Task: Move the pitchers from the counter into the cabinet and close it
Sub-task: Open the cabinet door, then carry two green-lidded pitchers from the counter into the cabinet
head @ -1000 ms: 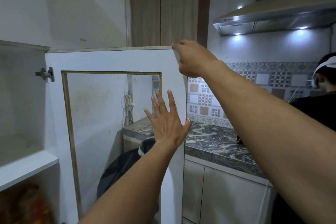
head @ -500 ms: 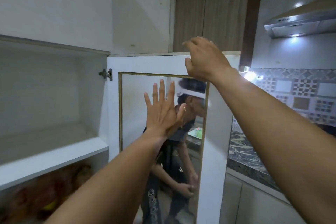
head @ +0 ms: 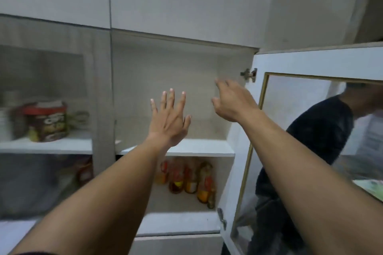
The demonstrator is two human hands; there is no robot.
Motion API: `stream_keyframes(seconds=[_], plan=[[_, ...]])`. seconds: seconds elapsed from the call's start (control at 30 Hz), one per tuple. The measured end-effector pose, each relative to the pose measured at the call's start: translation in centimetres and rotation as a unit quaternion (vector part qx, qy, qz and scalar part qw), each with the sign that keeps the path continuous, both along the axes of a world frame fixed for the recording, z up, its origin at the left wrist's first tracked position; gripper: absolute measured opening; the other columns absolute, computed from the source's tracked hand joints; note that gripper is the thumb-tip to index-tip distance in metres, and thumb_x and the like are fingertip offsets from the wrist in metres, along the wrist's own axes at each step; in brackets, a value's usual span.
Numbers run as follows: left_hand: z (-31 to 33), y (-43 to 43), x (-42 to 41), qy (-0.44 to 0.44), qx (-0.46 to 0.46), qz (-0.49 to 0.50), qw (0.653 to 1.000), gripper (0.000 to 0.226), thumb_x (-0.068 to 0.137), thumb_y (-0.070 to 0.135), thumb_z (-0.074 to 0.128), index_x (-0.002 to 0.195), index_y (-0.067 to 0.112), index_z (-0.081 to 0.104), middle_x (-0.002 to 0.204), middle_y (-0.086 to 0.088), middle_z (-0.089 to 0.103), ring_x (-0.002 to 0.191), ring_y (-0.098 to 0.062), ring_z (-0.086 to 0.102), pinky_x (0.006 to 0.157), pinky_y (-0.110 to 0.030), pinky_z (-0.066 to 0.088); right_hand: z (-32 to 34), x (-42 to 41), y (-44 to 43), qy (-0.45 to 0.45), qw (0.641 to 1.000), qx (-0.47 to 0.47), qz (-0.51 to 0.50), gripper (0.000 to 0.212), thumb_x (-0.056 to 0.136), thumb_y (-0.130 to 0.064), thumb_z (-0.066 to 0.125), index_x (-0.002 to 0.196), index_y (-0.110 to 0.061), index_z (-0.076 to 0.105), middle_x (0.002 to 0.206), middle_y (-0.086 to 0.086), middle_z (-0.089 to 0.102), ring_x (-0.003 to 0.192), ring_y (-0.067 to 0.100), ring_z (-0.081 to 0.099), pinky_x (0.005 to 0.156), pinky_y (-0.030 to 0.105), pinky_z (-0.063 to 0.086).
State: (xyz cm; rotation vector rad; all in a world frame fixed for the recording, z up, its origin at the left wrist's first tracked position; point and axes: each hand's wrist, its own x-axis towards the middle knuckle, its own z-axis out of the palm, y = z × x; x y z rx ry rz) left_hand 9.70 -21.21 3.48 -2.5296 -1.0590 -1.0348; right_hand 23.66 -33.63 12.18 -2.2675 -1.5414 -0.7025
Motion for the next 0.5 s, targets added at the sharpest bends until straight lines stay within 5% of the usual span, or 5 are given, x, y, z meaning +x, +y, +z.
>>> stream_keyframes(seconds=[0.5], plan=[[-7.4,10.5,-28.6,0.037,-0.097,0.295,0.950,0.066,0.098,0.052,0.026,0.156,0.025,0.007,0.163,-0.014,0.003,0.150,-0.033,0.000,0.116,-0.061,0.004,-9.2,-23.8,21.8,0.087,0.955,-0.077,0.272,0.069,0.100,-0.048,0.041,0.160,-0.019,0.021,0.163,0.019,0.025,0.151,0.034,0.022,0.120,0.057,0.022]])
